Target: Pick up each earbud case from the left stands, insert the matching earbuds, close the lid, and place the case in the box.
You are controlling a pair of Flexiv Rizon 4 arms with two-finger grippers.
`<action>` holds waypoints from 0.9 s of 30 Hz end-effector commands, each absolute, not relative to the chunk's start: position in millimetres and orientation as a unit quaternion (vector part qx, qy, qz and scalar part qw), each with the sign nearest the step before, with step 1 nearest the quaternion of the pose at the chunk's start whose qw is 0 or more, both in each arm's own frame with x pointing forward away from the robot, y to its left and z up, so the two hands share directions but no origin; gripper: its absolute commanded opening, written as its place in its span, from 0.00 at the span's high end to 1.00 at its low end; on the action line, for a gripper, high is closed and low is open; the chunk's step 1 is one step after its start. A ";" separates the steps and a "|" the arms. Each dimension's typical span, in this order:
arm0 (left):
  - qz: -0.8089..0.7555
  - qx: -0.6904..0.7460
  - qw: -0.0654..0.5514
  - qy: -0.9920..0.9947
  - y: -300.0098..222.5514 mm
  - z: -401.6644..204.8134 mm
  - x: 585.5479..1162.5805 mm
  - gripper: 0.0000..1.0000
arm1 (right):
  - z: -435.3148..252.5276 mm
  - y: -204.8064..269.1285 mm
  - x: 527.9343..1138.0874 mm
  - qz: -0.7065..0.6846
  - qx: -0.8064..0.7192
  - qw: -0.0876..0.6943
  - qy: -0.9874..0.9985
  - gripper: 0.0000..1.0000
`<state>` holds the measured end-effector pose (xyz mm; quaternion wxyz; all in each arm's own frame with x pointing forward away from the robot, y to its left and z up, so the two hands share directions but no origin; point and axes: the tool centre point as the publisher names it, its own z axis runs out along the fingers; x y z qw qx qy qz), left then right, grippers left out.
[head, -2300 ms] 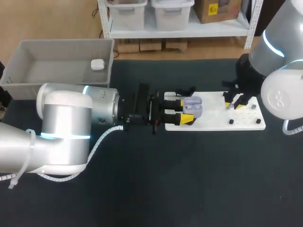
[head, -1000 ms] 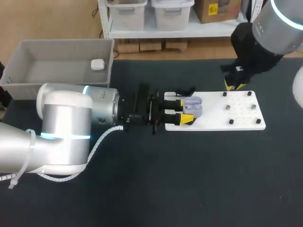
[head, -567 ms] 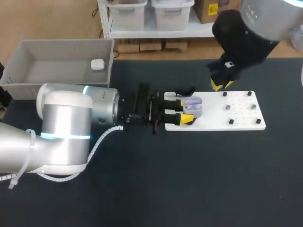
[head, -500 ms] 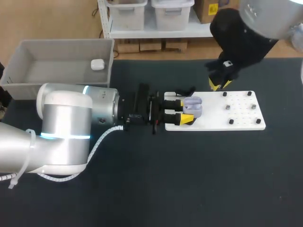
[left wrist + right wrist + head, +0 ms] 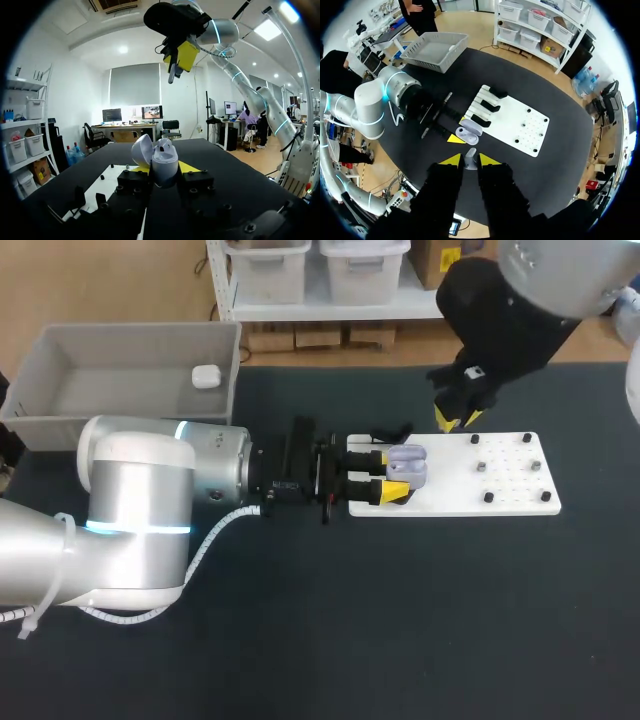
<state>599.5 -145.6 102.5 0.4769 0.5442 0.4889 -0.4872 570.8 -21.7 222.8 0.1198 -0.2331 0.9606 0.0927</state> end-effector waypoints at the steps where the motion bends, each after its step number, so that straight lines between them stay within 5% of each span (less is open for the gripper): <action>1: -0.486 0.543 0.480 0.489 -145.4 101.9 598.5 1.00 | 222.6 -21.7 571.1 0.093 -0.233 0.120 0.961 1.00; 27: -0.486 0.543 0.480 0.489 -145.4 101.9 598.5 1.00 | 216.4 24.0 568.3 0.014 -0.315 0.043 0.948 1.00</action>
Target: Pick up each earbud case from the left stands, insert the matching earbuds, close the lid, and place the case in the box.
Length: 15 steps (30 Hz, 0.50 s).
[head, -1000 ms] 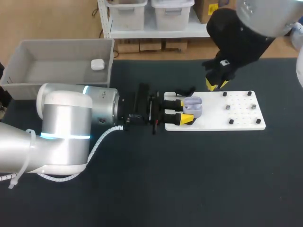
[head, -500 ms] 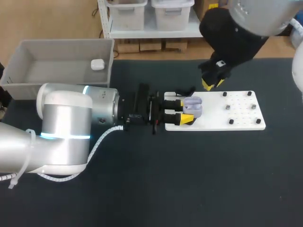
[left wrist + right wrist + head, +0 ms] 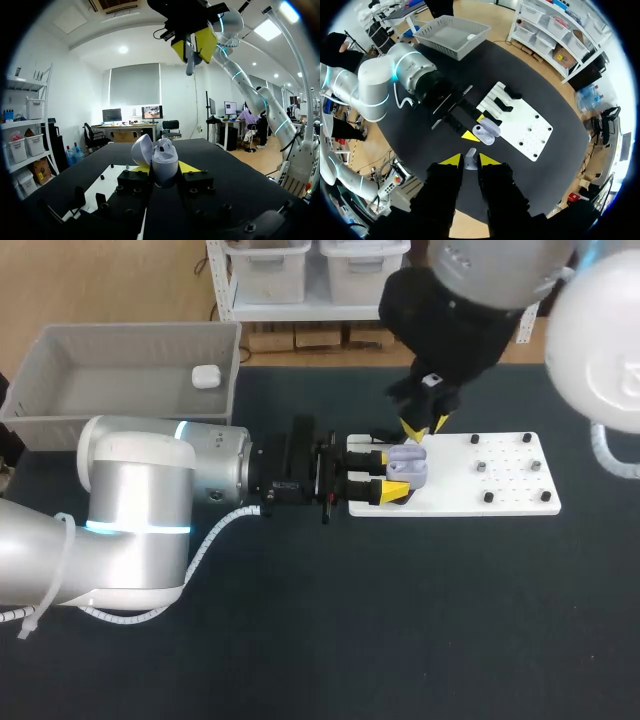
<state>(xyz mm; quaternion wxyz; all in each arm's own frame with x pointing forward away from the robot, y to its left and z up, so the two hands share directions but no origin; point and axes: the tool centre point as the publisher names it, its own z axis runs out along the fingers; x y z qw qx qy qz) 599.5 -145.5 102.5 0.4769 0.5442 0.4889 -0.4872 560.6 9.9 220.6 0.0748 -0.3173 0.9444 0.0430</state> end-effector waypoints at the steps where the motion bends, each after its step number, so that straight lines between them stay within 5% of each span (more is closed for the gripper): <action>1: -0.486 0.543 0.480 0.489 -145.4 101.9 598.5 1.00 | 215.5 24.7 568.6 0.013 -0.315 0.043 0.948 1.00; 15: -0.486 0.543 0.480 0.489 -145.4 101.9 598.5 1.00 | 187.5 26.6 572.3 -0.019 -0.293 0.017 0.956 1.00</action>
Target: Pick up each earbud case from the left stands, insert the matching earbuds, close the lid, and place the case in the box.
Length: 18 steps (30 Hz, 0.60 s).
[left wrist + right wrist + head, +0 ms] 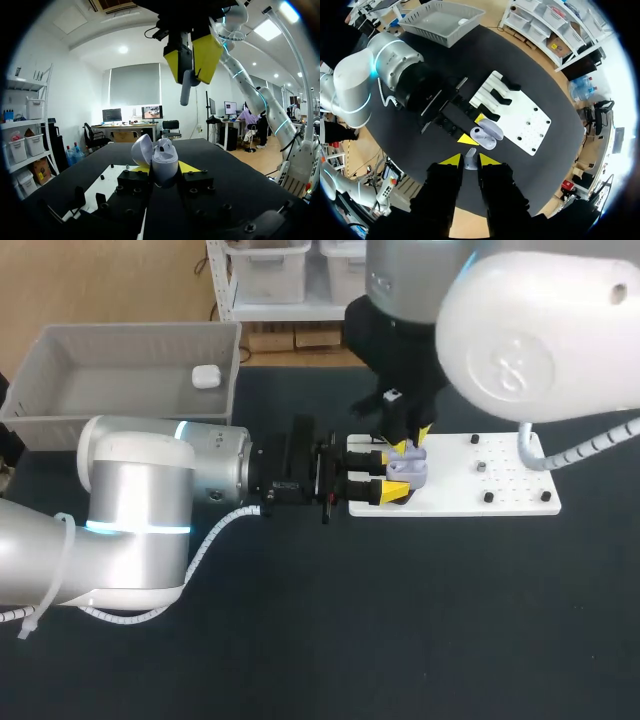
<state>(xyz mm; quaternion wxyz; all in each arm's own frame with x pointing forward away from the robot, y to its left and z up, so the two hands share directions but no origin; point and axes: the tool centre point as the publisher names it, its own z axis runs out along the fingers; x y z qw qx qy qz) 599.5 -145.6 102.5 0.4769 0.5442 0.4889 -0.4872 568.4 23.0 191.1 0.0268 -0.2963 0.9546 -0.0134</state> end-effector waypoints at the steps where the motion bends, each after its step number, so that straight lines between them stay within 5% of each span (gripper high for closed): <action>1: -0.486 0.543 0.480 0.489 -145.4 101.9 598.5 1.00 | 185.5 26.7 572.8 -0.022 -0.292 0.015 0.956 1.00; 18: -0.486 0.543 0.480 0.489 -145.4 101.9 598.5 1.00 | 168.8 26.0 577.6 -0.026 -0.284 0.000 0.959 1.00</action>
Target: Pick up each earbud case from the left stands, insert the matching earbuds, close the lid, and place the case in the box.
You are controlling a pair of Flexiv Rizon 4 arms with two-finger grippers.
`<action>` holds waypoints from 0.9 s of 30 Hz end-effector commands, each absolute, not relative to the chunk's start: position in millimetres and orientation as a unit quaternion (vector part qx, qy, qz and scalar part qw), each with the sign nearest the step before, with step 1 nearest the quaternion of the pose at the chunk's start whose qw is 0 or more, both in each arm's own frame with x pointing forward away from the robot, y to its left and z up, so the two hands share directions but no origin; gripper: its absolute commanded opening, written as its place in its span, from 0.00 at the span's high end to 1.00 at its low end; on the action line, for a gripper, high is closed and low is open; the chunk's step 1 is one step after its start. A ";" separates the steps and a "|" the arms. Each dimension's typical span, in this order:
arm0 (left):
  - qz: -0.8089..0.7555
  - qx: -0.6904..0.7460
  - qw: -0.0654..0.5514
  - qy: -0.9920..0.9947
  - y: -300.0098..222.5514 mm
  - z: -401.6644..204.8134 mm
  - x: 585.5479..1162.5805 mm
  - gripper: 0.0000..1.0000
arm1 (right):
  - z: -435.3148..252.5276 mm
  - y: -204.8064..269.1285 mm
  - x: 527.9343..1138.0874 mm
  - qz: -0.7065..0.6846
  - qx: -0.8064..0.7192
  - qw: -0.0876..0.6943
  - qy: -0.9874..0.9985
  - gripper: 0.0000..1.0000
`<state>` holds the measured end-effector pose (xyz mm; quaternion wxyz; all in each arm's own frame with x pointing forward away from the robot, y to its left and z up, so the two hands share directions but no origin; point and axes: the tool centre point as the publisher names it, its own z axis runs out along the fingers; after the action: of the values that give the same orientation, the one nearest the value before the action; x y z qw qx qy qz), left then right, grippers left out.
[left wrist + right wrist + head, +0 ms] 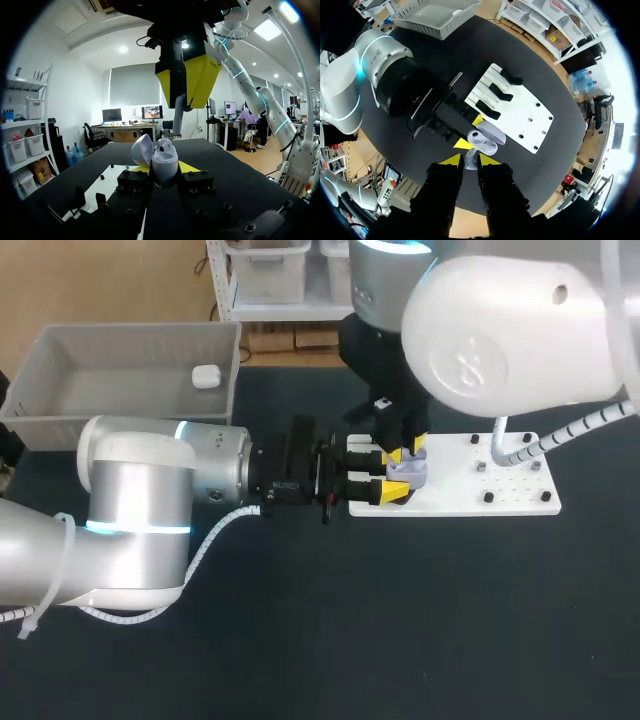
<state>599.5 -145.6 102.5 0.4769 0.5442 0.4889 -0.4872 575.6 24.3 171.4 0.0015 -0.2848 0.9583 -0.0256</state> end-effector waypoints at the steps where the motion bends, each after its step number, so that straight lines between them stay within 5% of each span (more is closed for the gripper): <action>1: -0.486 0.543 0.480 0.489 -145.4 101.9 598.5 1.00 | 167.9 26.1 577.9 -0.026 -0.283 0.000 0.959 1.00; 27: -0.486 0.543 0.480 0.489 -145.4 101.9 598.5 1.00 | 152.7 20.5 585.0 0.022 -0.269 0.026 0.962 1.00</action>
<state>599.5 -145.6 102.5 0.4769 0.5442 0.4889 -0.4872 587.3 24.6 154.0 0.0206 -0.2684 0.9629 0.0174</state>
